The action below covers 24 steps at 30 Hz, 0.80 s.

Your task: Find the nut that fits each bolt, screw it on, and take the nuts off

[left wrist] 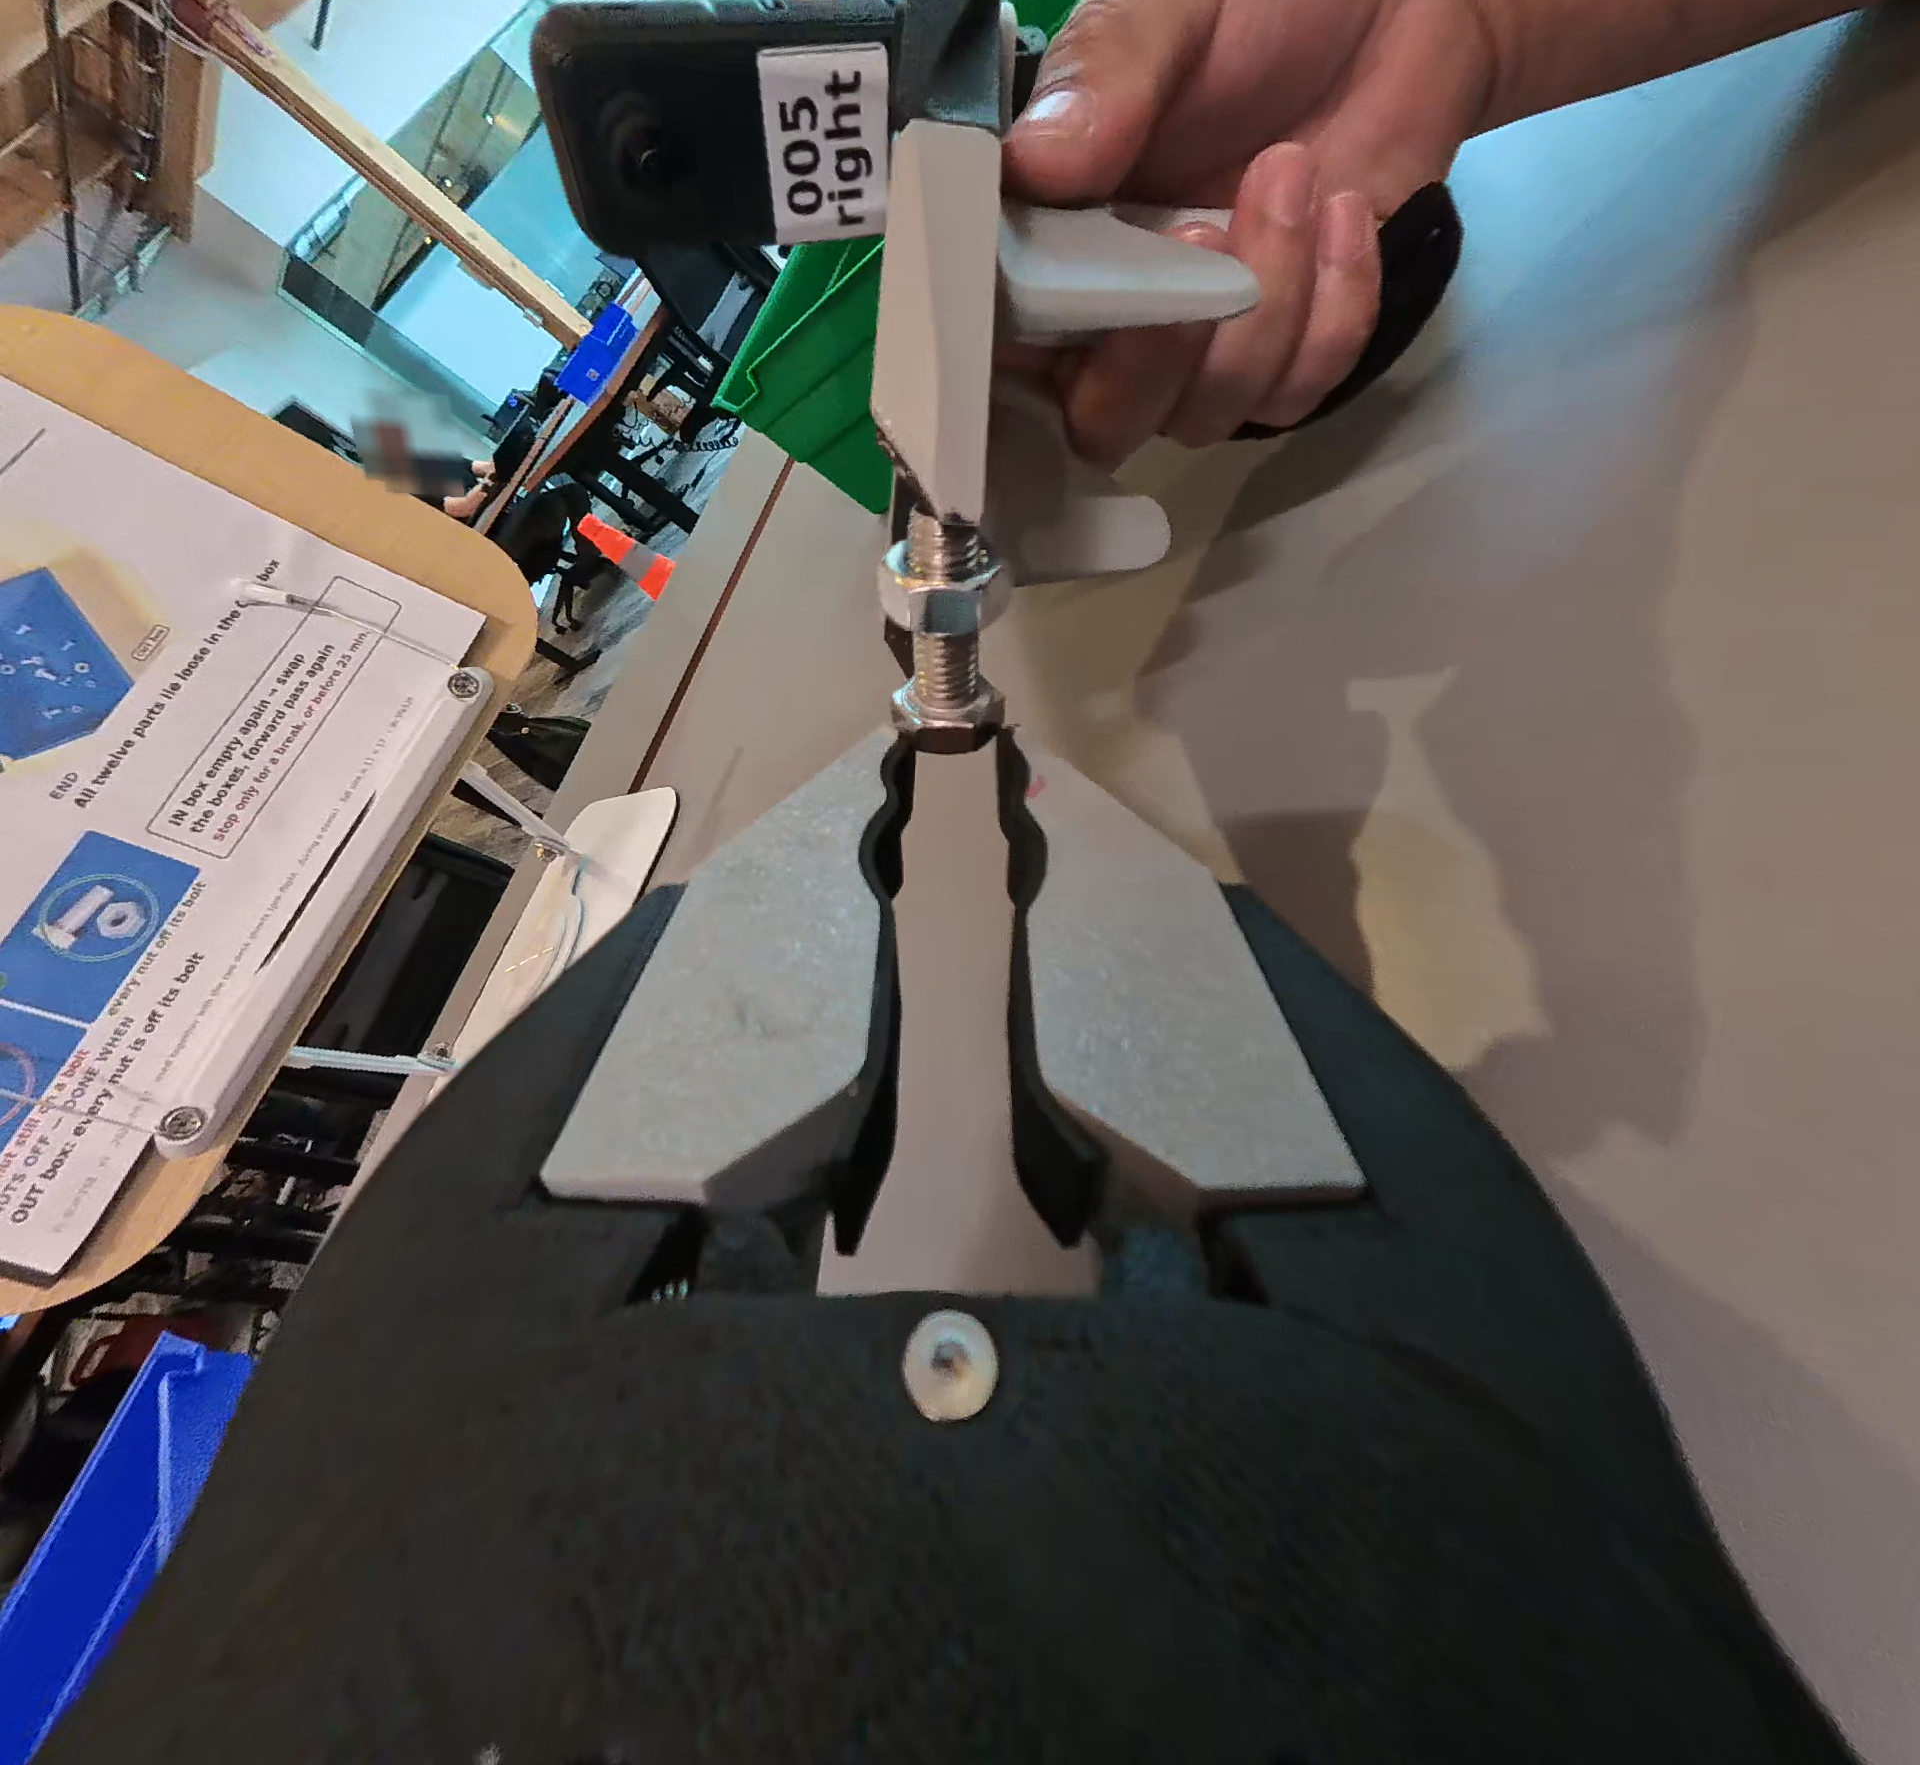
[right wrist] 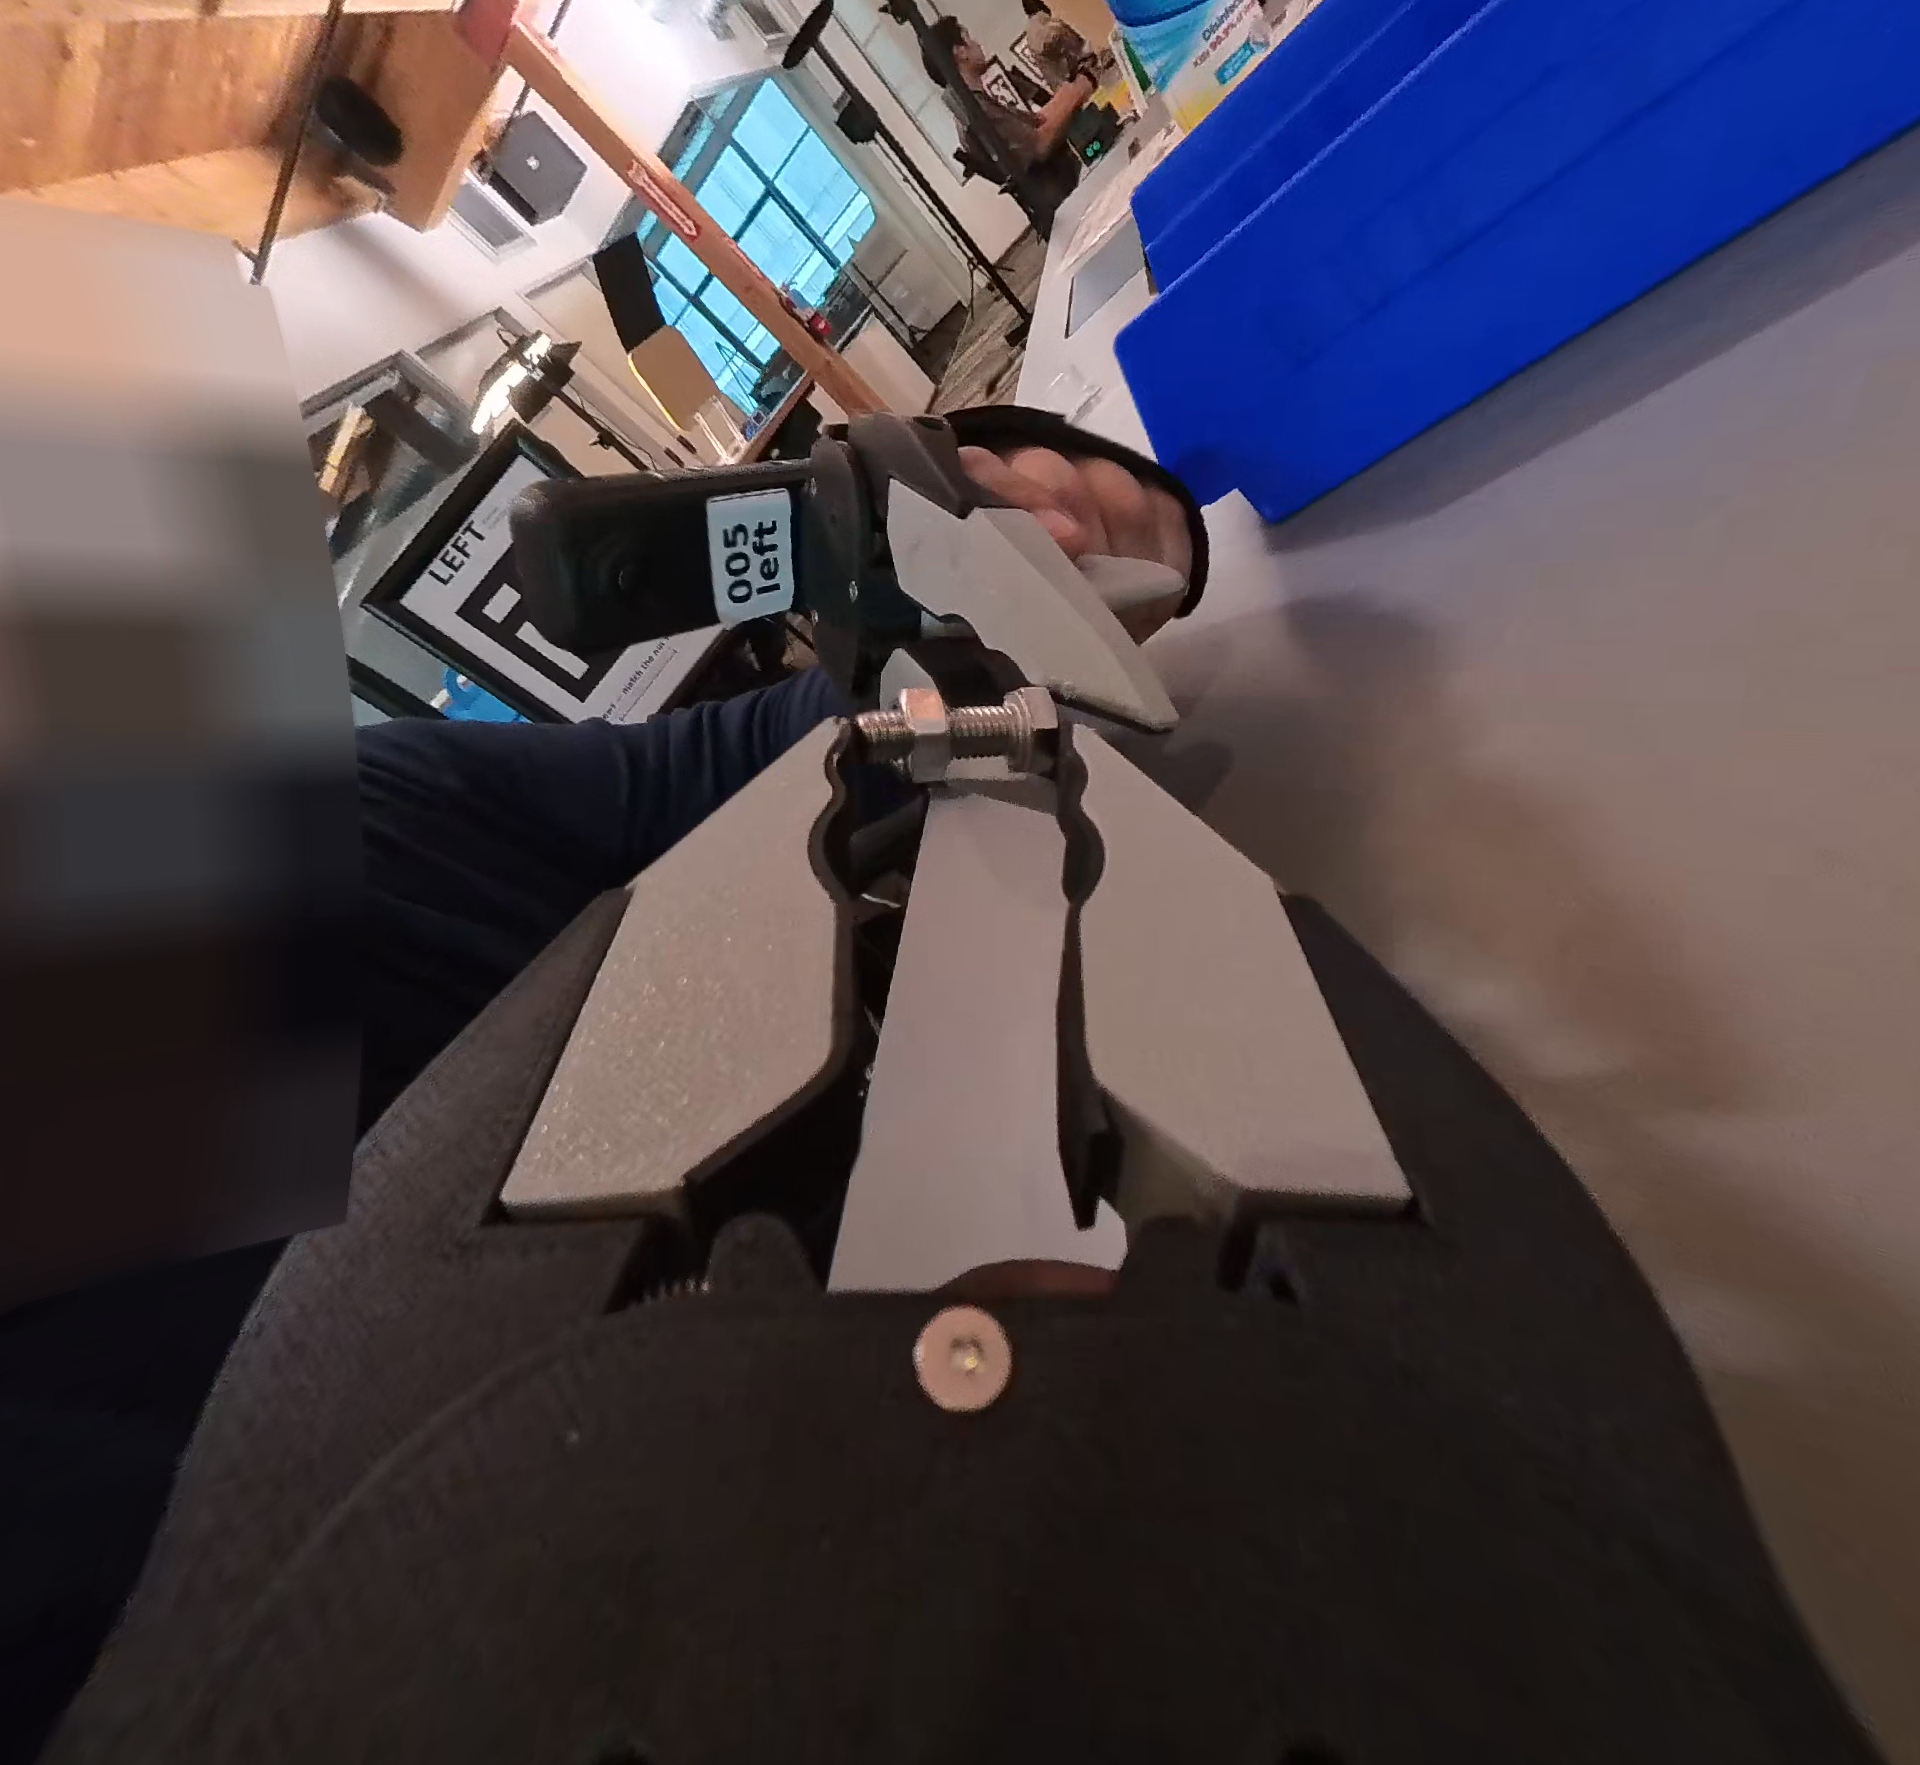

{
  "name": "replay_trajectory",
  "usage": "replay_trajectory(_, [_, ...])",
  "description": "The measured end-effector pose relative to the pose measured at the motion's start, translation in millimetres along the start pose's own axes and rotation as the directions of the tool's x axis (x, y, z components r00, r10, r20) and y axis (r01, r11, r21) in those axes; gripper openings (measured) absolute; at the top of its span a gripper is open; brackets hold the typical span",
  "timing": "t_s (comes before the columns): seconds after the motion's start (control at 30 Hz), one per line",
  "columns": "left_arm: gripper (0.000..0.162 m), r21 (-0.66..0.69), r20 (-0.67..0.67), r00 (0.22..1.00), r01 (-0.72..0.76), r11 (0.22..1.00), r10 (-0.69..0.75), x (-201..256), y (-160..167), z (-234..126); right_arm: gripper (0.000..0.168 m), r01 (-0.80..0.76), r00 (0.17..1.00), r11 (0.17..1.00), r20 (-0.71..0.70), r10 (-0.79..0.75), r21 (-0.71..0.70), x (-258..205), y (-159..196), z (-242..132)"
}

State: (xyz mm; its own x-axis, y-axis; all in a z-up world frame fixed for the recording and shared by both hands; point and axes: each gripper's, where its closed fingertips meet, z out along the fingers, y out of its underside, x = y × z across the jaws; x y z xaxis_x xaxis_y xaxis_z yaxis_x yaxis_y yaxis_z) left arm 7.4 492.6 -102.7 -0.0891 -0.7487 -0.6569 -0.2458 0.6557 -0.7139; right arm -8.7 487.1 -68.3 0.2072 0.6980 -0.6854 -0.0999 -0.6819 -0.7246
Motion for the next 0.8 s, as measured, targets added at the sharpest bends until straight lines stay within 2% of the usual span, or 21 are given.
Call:
replay_trajectory(0.03, [0.016,-0.003,-0.004,1.0,0.003,1.0,-0.003,1,1,1,0.036,-0.011,1.0,1.0,0.0,0.011,0.006,1,-1,0])
replay_trajectory(0.3, [0.028,0.011,-0.021,0.999,0.038,0.999,-0.038,4,-2,3,0.035,-0.028,1.0,1.0,0.013,0.027,0.015,1,-1,-3])
replay_trajectory(0.47, [0.018,0.046,-0.019,0.997,0.072,0.996,-0.071,2,-11,1,0.035,-0.021,1.0,1.0,-0.015,0.021,-0.013,6,6,2])
replay_trajectory(0.57, [0.017,0.038,-0.007,0.998,0.064,0.997,-0.064,0,-10,0,0.035,-0.024,1.0,1.0,-0.01,0.023,-0.005,6,5,1])
replay_trajectory(0.8, [0.016,0.041,-0.007,0.985,0.17,0.985,-0.17,-9,-9,-2,0.04,-0.002,1.0,0.999,0.0,0.002,0.034,0,-7,-5])
